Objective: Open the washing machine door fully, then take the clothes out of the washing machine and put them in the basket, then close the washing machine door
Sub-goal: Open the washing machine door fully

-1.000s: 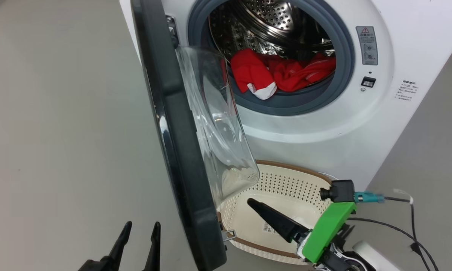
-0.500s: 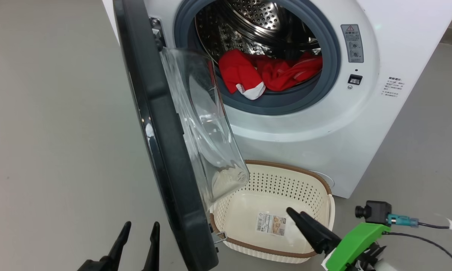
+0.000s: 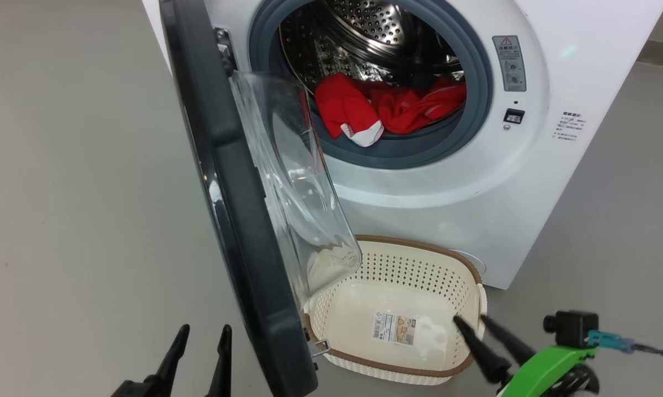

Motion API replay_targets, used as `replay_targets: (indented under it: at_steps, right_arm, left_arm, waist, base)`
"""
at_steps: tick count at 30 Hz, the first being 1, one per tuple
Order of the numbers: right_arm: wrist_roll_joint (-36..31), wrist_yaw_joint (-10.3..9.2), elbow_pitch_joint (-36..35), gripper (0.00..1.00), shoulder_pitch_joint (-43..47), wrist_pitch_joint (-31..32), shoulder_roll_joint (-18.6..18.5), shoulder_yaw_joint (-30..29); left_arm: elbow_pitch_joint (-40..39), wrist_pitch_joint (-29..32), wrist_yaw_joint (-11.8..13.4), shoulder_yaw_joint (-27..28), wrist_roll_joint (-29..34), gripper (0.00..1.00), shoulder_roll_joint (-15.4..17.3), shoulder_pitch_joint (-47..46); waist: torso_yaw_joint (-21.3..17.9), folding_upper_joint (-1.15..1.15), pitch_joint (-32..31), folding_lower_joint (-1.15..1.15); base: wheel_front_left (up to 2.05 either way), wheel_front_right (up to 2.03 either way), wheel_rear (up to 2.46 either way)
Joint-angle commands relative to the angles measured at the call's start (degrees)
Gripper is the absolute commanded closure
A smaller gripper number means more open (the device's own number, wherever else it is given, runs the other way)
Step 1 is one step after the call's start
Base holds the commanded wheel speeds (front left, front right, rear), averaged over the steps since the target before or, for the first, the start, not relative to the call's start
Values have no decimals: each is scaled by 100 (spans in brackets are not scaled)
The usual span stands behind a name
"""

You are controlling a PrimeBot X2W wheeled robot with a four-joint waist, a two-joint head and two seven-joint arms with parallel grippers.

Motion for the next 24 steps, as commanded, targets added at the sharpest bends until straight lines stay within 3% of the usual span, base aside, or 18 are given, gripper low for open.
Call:
replay_targets:
  at_steps: [1, 6, 13, 19, 24]
  right_arm:
    - [-397, 43, -88, 0, -105, -77, -3, -324]
    - [-1650, 43, -205, 0, 40, -79, 145, -1059]
    - [-3604, 43, -859, 0, 593, -80, 782, -2586]
    - [-4566, 43, -1413, 0, 1025, -80, 1152, -3200]
    - [-4998, 43, -1535, 0, 1406, -80, 1348, -3539]
  left_arm:
    - [-123, -70, -15, 224, 19, 0, 42, -133]
    - [-133, -70, -15, 239, 7, 0, 42, -143]
    - [-127, -70, -19, 238, -13, 0, 42, -178]
    - [-123, -70, -31, 259, -5, 0, 42, -189]
    - [-123, -70, -36, 261, -3, 0, 42, -192]
  waist:
    - [-14, 0, 10, 0]
    - [-26, 0, 39, 0]
    - [-21, 0, 91, 0]
    - [-3, 0, 83, 0]
    - [28, 0, 67, 0]
  base:
    - [0, 0, 0]
    - [0, 0, 0]
    - [0, 0, 0]
    - [0, 0, 0]
    - [0, 0, 0]
